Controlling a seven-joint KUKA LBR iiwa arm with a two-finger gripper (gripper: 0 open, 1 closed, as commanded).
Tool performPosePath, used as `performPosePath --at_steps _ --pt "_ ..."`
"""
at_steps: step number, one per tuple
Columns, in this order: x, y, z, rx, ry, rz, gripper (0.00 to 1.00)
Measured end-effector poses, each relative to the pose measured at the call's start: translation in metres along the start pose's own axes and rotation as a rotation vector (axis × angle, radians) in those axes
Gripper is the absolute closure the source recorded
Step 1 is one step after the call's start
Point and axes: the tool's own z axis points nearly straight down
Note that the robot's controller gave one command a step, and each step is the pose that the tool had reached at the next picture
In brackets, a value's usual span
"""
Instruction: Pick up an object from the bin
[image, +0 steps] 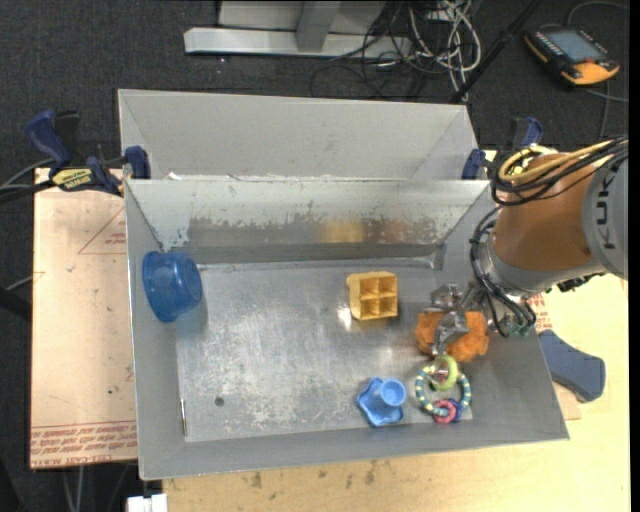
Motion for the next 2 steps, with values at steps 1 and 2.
performPosePath --at_steps 1,2 --pt "0.000 0.000 0.000 0.000 0.000 0.000 1.00" --pt "-0.001 -0.007 -0.132 0.001 0.000 -0.016 1.00"
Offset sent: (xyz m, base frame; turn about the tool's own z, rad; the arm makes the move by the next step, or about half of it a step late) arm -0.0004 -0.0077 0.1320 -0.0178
